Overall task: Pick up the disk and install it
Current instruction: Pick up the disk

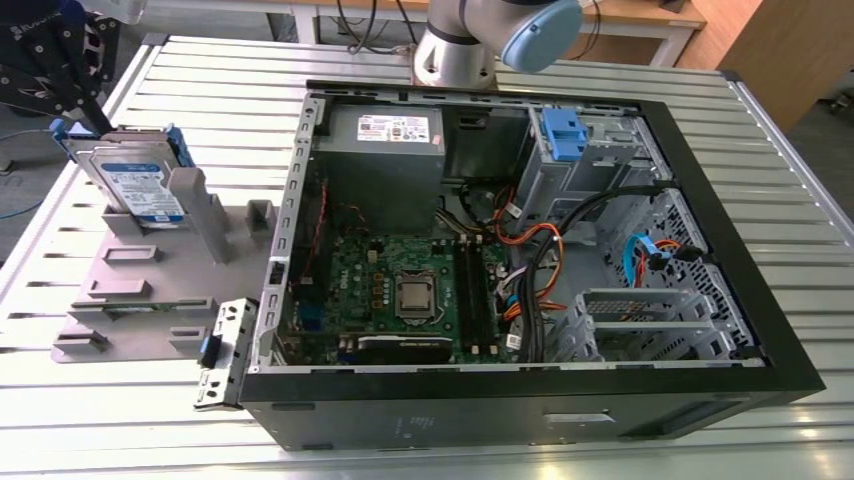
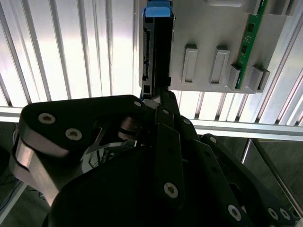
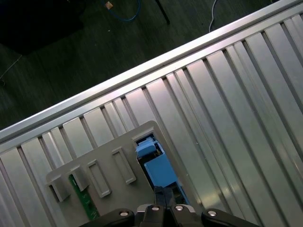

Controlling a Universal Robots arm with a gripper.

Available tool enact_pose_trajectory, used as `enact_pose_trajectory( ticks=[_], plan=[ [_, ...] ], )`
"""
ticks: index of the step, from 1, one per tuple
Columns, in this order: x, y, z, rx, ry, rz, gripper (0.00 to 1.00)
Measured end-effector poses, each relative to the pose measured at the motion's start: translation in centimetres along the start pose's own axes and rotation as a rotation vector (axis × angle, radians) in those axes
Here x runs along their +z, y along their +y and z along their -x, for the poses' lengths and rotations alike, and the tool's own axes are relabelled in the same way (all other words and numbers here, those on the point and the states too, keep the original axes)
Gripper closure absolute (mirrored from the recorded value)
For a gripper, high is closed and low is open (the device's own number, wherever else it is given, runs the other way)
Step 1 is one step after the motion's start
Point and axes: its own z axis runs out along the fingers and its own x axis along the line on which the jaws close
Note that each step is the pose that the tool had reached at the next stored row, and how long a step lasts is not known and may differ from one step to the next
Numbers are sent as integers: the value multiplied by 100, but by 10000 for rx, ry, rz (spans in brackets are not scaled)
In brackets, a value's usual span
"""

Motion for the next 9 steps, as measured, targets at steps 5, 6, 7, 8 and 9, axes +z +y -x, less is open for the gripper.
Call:
enact_pose_trajectory(
  ticks=[5, 6, 7, 8, 9],
  plan=[
    [0, 0, 0, -57, 3, 1, 89],
    [0, 0, 0, -151, 6, 4, 89],
    [0, 0, 0, -292, 11, 6, 89],
    [1, 0, 0, -437, 17, 9, 89],
    [0, 0, 0, -591, 24, 13, 89]
  ],
)
